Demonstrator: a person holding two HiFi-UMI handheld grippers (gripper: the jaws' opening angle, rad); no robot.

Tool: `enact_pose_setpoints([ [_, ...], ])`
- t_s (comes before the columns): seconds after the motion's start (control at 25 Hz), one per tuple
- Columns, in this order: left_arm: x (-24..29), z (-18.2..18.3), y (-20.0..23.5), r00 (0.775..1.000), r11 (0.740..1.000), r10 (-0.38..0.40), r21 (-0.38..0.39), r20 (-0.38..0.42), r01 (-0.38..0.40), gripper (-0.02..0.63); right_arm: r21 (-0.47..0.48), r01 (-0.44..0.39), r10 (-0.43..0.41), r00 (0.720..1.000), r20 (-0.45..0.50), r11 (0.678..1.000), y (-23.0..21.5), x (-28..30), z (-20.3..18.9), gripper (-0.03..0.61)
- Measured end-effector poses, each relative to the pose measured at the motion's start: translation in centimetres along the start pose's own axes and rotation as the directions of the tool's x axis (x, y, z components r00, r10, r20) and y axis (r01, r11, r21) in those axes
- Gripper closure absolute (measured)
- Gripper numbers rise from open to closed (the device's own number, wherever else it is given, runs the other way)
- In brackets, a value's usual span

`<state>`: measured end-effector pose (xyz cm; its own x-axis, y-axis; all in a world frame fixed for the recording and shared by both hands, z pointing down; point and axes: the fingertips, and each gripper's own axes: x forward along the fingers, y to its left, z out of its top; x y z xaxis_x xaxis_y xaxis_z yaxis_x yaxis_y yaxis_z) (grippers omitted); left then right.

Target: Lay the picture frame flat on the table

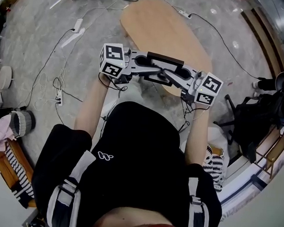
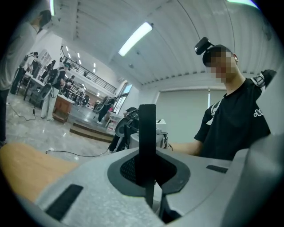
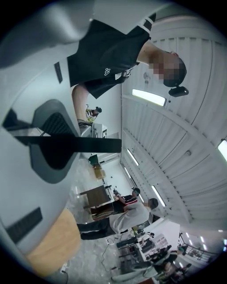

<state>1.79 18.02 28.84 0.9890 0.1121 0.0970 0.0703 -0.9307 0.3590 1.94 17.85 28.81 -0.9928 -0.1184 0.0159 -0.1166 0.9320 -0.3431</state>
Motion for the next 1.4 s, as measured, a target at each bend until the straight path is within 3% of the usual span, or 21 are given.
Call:
enact_pose_setpoints([
  [0.2,-3.2,1.0,10.0,1.0,0.994,-0.017,-0.105,-0.022,0.014,0.598,0.098,0.036,-0.039,0.999,0.025,0.995,-10.0,3.3,1.1,0.555],
  [0.4,-9.1,4.6,24.5,0.998,0.974,-0.048,-0.222,-0.04,0.038,0.598,0.221,0.072,-0.087,0.994,0.058,0.973,-24.3,9.3,5.0,0.555],
  [0.48,-10.4,5.6,28.4,0.998,0.966,-0.058,-0.253,-0.034,0.048,0.598,0.246,0.103,-0.122,0.991,0.063,0.964,-28.2,10.6,6.0,0.555],
  [0.68,-10.6,5.1,29.4,0.993,0.958,-0.112,-0.268,-0.024,0.101,0.597,0.282,0.178,-0.2,0.978,0.053,0.943,-29.1,10.8,5.6,0.555],
  [0.84,-10.3,4.3,30.1,0.986,0.935,-0.164,-0.318,0.007,0.158,0.597,0.336,0.239,-0.268,0.963,0.04,0.911,-29.6,10.5,4.8,0.555],
  [1.12,-8.8,1.9,31.0,0.982,0.894,-0.183,-0.423,-0.042,0.148,0.597,0.459,0.232,-0.295,0.953,0.07,0.858,-30.4,9.3,2.1,0.555],
  [1.28,-7.3,-0.3,33.1,0.981,0.862,-0.182,-0.49,-0.065,0.128,0.592,0.531,0.22,-0.314,0.945,0.092,0.818,-32.4,8.1,-0.2,0.555],
  [1.4,-4.7,-4.5,36.5,0.977,0.816,-0.2,-0.566,-0.079,0.121,0.591,0.61,0.212,-0.335,0.938,0.093,0.763,-35.9,6.0,-4.6,0.555],
])
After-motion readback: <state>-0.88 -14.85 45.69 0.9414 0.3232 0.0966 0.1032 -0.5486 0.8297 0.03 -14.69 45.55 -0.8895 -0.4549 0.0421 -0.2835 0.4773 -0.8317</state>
